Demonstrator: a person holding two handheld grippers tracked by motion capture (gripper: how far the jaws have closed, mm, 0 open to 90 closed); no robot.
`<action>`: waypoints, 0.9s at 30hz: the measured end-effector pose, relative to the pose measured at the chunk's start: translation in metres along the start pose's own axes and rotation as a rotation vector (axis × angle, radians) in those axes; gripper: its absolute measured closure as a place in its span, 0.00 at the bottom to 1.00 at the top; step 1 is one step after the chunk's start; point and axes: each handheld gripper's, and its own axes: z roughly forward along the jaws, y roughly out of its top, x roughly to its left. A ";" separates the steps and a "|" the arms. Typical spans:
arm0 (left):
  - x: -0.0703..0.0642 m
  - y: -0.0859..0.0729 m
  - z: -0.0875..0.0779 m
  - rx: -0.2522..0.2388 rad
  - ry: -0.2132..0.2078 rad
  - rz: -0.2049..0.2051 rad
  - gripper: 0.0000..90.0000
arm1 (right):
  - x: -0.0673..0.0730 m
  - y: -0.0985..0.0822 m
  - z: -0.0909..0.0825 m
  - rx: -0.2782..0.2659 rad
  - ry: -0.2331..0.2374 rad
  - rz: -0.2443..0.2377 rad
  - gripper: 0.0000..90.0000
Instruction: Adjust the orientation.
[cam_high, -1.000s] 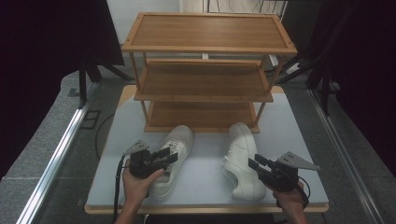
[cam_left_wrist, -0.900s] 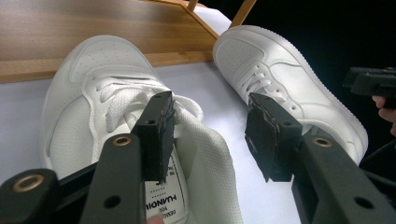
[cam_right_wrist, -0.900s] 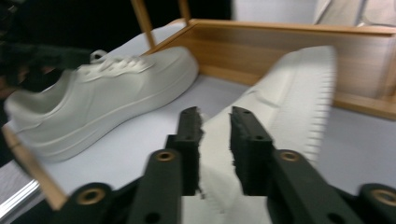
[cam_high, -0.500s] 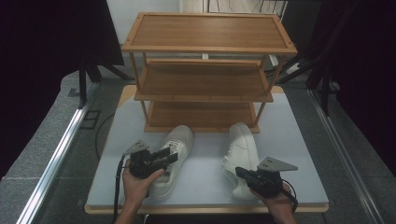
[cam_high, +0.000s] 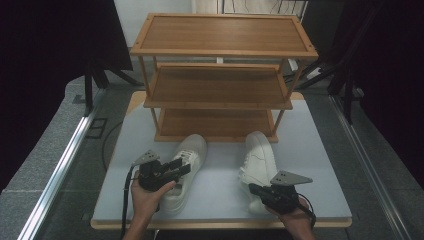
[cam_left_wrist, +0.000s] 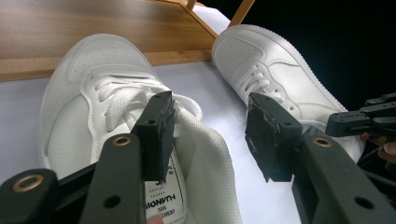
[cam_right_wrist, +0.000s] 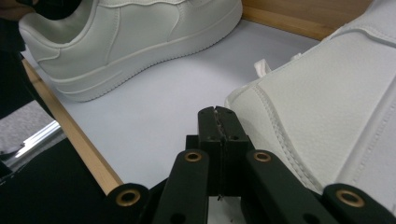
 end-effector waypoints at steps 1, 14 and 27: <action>0.000 0.000 0.000 0.000 0.000 0.001 0.57 | -0.001 0.000 -0.001 -0.004 0.007 0.006 1.00; 0.000 0.000 0.000 0.002 0.001 -0.004 0.57 | -0.015 0.001 -0.024 -0.043 0.001 0.034 1.00; 0.001 0.000 0.000 0.004 -0.010 -0.011 0.57 | -0.043 -0.011 -0.055 -0.065 -0.147 0.078 1.00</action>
